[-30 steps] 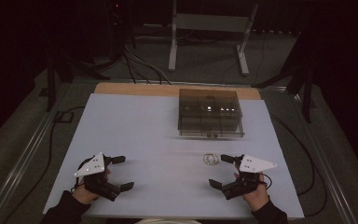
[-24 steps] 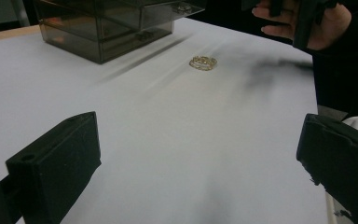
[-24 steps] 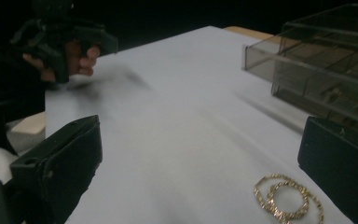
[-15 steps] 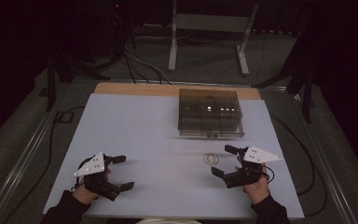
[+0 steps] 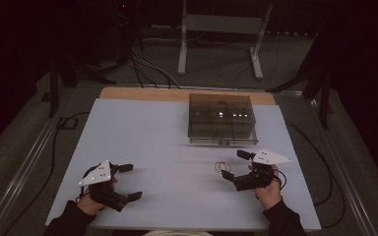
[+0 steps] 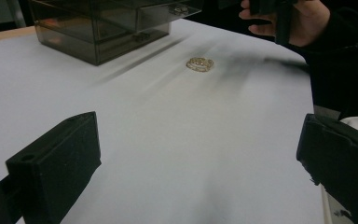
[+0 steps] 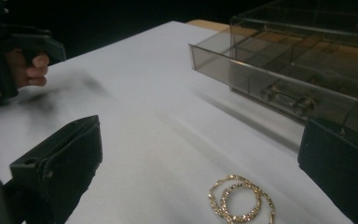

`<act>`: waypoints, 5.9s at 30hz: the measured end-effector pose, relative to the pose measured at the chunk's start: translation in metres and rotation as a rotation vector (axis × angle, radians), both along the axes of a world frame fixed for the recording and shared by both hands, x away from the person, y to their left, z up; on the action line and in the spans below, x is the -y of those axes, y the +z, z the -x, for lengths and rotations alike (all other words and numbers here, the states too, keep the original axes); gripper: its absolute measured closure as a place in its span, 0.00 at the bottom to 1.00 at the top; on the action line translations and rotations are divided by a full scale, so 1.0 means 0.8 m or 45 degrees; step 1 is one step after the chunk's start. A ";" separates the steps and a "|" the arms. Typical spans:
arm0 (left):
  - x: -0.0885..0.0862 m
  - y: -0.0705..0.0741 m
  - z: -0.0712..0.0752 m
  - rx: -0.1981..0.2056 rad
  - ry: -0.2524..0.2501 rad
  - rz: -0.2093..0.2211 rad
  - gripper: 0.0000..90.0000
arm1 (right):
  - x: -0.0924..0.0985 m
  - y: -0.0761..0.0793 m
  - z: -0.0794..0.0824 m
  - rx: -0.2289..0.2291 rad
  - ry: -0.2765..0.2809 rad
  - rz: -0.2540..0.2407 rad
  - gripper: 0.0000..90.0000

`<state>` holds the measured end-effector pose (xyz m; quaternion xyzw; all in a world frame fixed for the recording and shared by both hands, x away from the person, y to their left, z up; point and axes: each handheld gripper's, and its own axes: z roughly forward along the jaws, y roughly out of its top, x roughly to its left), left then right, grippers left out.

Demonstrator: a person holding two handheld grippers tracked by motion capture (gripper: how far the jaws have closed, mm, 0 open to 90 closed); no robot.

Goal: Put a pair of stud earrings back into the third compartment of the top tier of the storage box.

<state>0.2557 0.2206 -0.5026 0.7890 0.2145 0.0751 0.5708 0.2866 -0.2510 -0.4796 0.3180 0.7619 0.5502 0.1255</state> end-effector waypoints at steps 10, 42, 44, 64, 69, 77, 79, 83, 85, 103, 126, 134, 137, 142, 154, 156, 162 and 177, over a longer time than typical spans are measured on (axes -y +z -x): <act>-0.001 0.001 0.001 -0.001 0.004 0.006 0.01 | 0.005 -0.012 -0.019 -0.099 -0.102 0.060 0.01; -0.002 -0.002 -0.002 -0.013 0.003 0.006 0.01 | -0.029 -0.049 -0.035 -0.289 -0.056 0.364 0.78; -0.002 -0.002 -0.001 -0.013 -0.001 0.002 0.01 | -0.032 -0.051 -0.036 -0.281 -0.059 0.396 0.80; -0.001 -0.002 -0.001 -0.018 -0.004 0.004 0.01 | -0.030 -0.046 -0.043 -0.322 -0.062 0.340 0.96; -0.002 -0.002 -0.001 -0.015 -0.003 0.003 0.01 | -0.028 -0.041 -0.038 -0.312 -0.052 0.325 0.96; -0.001 -0.003 -0.001 -0.016 -0.008 -0.012 0.01 | -0.029 -0.034 -0.029 -0.302 -0.029 0.304 0.96; 0.000 -0.002 -0.001 -0.018 -0.007 -0.005 0.01 | -0.029 -0.032 -0.028 -0.302 -0.024 0.296 0.96; 0.000 -0.003 -0.002 -0.020 -0.006 -0.009 0.01 | -0.029 -0.029 -0.026 -0.295 -0.018 0.292 0.96; 0.000 -0.003 -0.002 -0.022 -0.005 -0.004 0.01 | -0.029 -0.027 -0.024 -0.294 -0.016 0.289 0.96; 0.000 -0.003 -0.003 -0.024 -0.004 -0.004 0.01 | -0.025 -0.005 -0.013 -0.251 -0.006 0.259 0.96; 0.000 -0.003 -0.003 -0.017 -0.004 -0.007 0.01 | -0.015 0.038 -0.013 -0.177 -0.023 0.202 0.96; 0.001 -0.003 -0.003 -0.015 -0.006 -0.012 0.01 | -0.013 0.052 -0.018 -0.141 -0.031 0.197 0.96; 0.001 -0.004 -0.003 -0.021 -0.003 -0.008 0.01 | -0.011 0.057 -0.020 -0.130 -0.038 0.195 0.96; 0.001 -0.003 -0.002 -0.017 -0.009 -0.013 0.01 | -0.007 0.066 -0.025 -0.106 -0.052 0.199 0.96; 0.001 -0.004 -0.003 -0.023 -0.010 -0.011 0.01 | 0.013 0.080 -0.040 -0.077 -0.123 0.171 0.96; -0.001 -0.002 -0.004 -0.035 -0.019 0.017 0.01 | 0.015 0.083 -0.044 -0.075 -0.132 0.175 0.96; -0.003 -0.002 -0.004 -0.027 -0.003 0.013 0.01 | 0.021 0.091 -0.056 -0.063 -0.159 0.179 0.96; -0.002 -0.002 -0.004 -0.029 -0.007 0.010 0.01 | 0.034 0.089 -0.088 -0.094 -0.221 0.169 0.96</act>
